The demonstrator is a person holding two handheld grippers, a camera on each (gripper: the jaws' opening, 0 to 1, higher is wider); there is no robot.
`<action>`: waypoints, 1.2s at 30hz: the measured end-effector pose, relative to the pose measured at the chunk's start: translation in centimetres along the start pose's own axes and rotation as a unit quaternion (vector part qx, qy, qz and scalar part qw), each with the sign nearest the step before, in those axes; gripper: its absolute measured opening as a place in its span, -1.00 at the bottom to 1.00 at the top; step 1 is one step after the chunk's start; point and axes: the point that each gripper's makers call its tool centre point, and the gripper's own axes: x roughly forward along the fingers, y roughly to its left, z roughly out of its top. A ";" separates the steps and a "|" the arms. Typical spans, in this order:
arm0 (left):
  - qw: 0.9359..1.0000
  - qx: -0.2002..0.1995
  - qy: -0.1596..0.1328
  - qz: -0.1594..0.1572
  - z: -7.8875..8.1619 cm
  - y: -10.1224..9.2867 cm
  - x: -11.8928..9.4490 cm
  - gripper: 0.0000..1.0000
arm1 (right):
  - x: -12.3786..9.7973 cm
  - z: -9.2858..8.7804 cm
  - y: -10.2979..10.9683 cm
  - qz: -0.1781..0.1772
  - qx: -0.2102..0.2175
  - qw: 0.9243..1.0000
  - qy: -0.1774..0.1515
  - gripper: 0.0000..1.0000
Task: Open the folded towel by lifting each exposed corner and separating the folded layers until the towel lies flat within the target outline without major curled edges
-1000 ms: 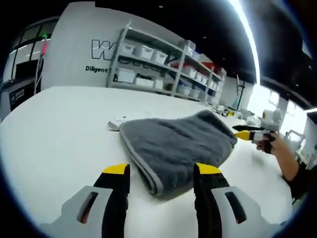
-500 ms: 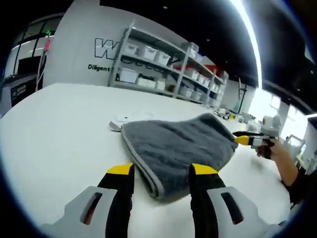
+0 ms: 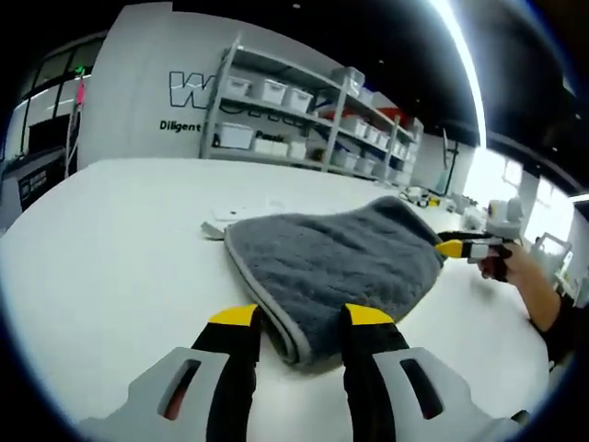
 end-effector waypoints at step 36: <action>1.000 0.012 -0.025 -0.014 0.5 -0.1 -0.2 -0.89 | 0.0 -0.8 2.0 0.033 0.006 0.999 0.015 -0.91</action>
